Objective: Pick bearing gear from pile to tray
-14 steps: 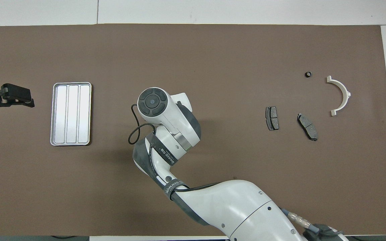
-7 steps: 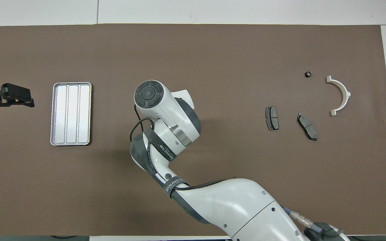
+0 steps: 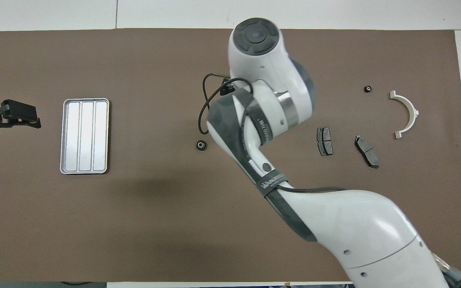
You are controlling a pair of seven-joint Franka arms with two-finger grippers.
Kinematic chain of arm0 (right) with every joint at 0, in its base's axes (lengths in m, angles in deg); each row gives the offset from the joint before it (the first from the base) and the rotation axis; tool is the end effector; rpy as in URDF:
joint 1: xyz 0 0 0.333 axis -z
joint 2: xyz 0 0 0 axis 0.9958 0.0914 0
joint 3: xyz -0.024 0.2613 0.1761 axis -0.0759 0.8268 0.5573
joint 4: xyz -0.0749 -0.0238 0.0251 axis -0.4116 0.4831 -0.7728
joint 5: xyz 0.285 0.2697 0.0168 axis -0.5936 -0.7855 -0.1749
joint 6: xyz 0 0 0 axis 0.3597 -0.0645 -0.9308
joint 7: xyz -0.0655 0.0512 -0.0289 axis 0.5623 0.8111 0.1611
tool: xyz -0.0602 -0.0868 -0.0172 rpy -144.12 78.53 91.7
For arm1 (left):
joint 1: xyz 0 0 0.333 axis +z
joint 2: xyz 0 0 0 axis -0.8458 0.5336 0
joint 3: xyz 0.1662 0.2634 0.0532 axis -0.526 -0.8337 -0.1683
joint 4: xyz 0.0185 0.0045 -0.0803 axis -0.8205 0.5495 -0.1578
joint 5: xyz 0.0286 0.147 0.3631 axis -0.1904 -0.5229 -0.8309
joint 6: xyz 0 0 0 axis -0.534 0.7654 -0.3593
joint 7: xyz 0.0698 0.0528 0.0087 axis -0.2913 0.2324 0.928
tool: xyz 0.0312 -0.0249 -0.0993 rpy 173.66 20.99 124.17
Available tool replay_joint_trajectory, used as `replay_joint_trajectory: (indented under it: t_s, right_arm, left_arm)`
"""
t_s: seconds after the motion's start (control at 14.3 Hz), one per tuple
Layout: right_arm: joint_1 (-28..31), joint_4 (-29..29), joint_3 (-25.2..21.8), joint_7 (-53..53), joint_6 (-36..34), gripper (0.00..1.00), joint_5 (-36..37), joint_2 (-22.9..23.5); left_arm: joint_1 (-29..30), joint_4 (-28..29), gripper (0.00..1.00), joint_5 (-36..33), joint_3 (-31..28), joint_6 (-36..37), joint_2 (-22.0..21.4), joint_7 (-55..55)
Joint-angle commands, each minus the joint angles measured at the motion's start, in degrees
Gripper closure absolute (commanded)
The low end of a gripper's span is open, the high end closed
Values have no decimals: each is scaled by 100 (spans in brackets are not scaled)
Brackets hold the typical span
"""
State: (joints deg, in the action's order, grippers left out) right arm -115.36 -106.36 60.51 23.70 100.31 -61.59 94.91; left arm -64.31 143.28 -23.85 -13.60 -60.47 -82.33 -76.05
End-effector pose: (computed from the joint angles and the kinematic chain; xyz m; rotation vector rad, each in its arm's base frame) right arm 0.6664 0.3190 0.4372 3.0832 -0.4468 -0.0242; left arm 0.5472 -0.0199 0.6014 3.1265 0.3034 -0.0046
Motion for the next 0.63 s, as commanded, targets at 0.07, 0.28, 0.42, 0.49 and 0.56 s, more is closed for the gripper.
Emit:
replay_joint_trajectory:
  t_s: [0.07, 0.28, 0.42, 0.49, 0.56]
  right_arm:
    - [931, -277, 101, 1905, -118, 0, 59, -265]
    - [1477, -864, 92, 3137, 223, 0, 147, -475]
    - [1829, -1863, 92, 3761, 967, 0, 156, -861]
    - [1917, -2312, 92, 3921, 1485, 0, 156, -1002]
    - [1996, -2717, 84, 4027, 1978, 0, 200, -1117]
  left_arm:
    - [49, 140, 0, 89, 34, 30, -141, -43]
    - [49, 140, 0, 89, 34, 30, -141, -43]
    - [49, 140, 0, 89, 34, 30, -141, -43]
    - [49, 140, 0, 89, 34, 30, -141, -43]
    - [49, 140, 0, 89, 34, 30, -141, -43]
